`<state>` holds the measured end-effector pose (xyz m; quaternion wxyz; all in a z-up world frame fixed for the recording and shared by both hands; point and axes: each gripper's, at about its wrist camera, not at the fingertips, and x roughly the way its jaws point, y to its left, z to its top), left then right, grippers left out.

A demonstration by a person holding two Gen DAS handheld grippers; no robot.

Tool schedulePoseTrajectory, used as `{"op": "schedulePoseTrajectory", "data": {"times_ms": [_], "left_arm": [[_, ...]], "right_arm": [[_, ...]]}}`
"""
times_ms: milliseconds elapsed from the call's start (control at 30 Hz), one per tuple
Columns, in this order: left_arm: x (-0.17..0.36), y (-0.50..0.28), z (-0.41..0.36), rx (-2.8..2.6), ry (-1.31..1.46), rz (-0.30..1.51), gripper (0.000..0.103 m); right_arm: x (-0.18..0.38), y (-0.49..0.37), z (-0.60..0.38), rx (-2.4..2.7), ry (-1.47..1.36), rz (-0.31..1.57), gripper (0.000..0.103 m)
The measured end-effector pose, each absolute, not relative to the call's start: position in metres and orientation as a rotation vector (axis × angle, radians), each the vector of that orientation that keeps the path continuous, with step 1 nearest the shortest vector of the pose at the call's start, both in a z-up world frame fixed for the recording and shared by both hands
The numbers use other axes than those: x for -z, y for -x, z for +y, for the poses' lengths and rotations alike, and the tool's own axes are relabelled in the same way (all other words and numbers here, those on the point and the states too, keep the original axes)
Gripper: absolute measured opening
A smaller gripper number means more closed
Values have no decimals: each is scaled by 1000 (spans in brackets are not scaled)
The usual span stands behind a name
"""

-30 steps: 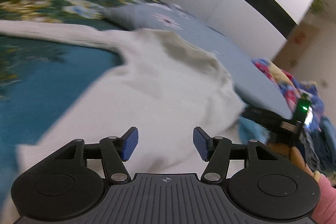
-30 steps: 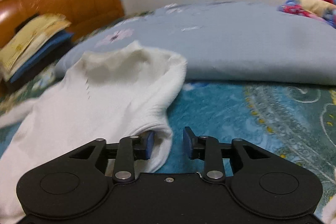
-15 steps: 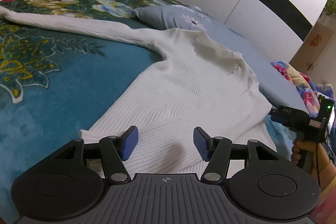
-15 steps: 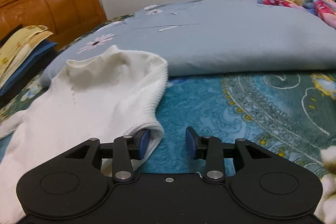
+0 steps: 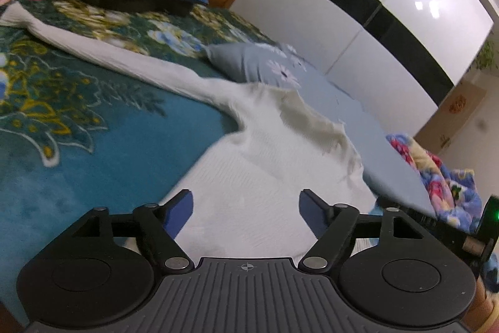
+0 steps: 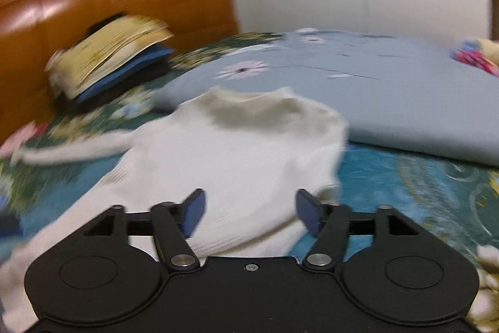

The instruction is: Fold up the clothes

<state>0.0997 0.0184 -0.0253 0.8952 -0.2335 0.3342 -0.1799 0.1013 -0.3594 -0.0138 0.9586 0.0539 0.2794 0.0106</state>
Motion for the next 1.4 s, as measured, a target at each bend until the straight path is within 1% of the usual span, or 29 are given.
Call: {"op": "schedulePoseTrajectory", "data": {"times_ms": [33, 100, 133, 200, 233, 267, 367, 467, 633, 900, 1100, 1233, 1400], "left_arm": [[25, -101, 22, 366, 495, 700, 81], [24, -102, 29, 358, 495, 703, 83], [23, -103, 33, 351, 488, 697, 89], [21, -103, 41, 336, 472, 683, 98], [21, -104, 44, 327, 467, 673, 100], [20, -104, 48, 319, 463, 663, 100], [20, -106, 58, 299, 466, 645, 102], [22, -109, 66, 297, 475, 645, 103], [23, -112, 69, 296, 459, 628, 103], [24, -126, 65, 169, 382, 614, 103], [18, -153, 65, 130, 301, 606, 103], [17, -177, 82, 61, 352, 573, 103], [16, -207, 105, -26, 421, 530, 103]], "right_arm": [[16, -103, -347, -41, -77, 585, 75], [19, -107, -327, -69, -33, 617, 75], [21, -109, -319, -83, -28, 629, 75], [22, -110, -306, -116, -36, 644, 79], [22, -111, -300, -132, -41, 651, 87], [23, -111, -295, -141, -45, 652, 91], [23, -109, -279, -167, -9, 664, 96], [24, -105, -266, -188, 21, 678, 101], [22, -95, -264, -216, -34, 691, 102], [10, -68, -288, -206, -246, 606, 102], [17, -62, -303, -265, -382, 691, 102], [24, -59, -303, -250, -391, 764, 102], [27, -59, -308, -195, -386, 790, 102]]}}
